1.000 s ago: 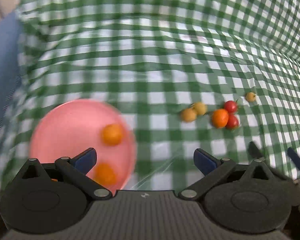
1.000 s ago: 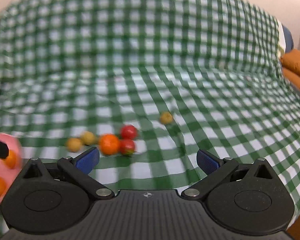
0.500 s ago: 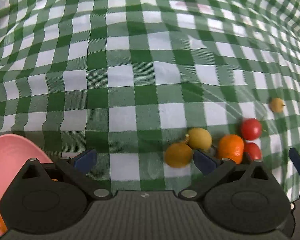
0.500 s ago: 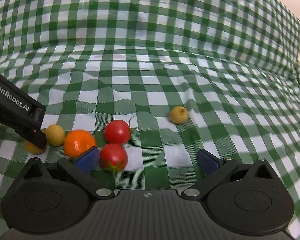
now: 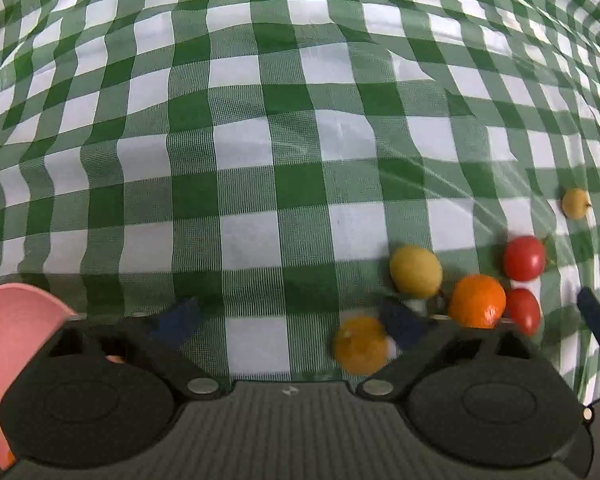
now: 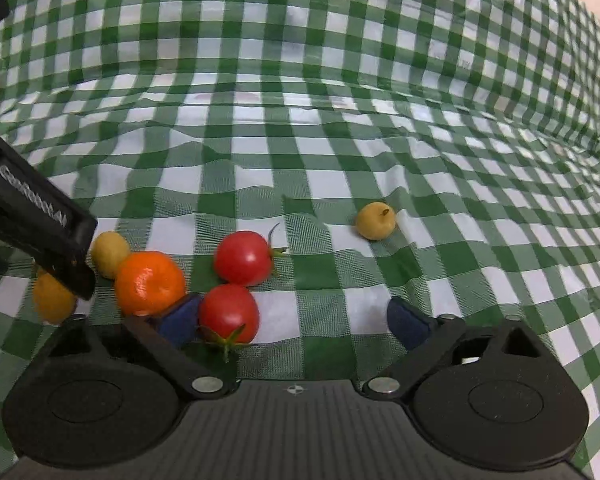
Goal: Organize fruits
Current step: 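Grasp a yellow plum with the left tool while the right tool grasps a red cherry tomato, then carry the plum and tomato over the pink plate and open both tools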
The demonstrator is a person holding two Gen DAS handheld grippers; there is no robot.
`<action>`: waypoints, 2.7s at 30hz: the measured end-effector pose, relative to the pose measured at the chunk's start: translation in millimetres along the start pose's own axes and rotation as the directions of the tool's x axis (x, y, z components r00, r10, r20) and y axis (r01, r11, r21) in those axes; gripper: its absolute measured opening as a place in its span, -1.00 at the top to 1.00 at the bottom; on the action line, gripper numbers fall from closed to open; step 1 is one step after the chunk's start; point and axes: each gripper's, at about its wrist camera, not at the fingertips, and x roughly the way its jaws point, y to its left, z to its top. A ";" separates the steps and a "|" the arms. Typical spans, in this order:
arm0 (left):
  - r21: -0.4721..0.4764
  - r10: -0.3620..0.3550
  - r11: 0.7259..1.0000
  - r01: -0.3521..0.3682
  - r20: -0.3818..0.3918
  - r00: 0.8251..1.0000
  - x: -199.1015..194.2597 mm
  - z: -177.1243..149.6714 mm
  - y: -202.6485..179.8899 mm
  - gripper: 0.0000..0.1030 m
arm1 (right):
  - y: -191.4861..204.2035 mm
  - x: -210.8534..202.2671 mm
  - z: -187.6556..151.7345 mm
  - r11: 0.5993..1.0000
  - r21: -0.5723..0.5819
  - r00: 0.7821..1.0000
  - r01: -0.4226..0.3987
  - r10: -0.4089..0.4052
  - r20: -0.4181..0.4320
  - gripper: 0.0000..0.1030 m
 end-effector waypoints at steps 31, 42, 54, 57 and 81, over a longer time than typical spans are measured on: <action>0.013 -0.072 0.997 0.071 0.175 0.982 -127.9 -112.1 29.3 0.43 | -31.4 -31.3 14.2 0.991 0.127 0.998 -0.029 0.022 0.056 0.40; -0.050 0.077 0.997 -0.067 0.251 0.965 -197.8 -241.1 100.9 0.43 | -4.1 -167.0 -18.0 0.984 0.067 0.976 -0.162 0.150 0.161 0.40; -0.147 0.085 0.989 -0.034 0.358 0.930 -246.1 -334.4 141.1 0.43 | 66.8 -318.3 -69.1 0.940 -0.131 0.928 -0.314 0.333 0.170 0.40; -0.169 0.075 0.986 -0.008 0.396 0.915 -258.9 -350.5 149.6 0.43 | 79.5 -343.5 -70.8 0.931 -0.166 0.916 -0.324 0.352 0.190 0.40; -0.221 0.014 0.969 0.107 0.485 0.874 -287.3 -396.2 182.6 0.43 | 101.9 -394.9 -77.7 0.930 -0.241 0.914 -0.278 0.333 0.232 0.40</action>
